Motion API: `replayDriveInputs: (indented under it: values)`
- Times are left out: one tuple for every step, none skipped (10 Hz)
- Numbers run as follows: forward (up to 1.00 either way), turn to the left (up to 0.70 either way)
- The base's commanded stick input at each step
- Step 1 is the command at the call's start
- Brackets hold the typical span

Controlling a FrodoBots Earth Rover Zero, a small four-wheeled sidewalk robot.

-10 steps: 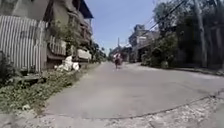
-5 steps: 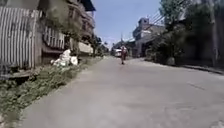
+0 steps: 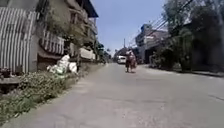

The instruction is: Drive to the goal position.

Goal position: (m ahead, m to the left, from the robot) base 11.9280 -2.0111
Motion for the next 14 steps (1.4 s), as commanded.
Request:
replayDriveInputs:
  values:
    - [1.00,0.00]
    - [1.00,0.00]
    - [1.00,0.00]
    - [1.00,0.00]
    - [1.00,0.00]
    - [1.00,0.00]
    - [1.00,0.00]
    - [1.00,0.00]
    - [1.00,0.00]
    - [1.00,0.00]
    - [1.00,0.00]
    - [1.00,0.00]
    - [1.00,0.00]
    - [1.00,0.00]
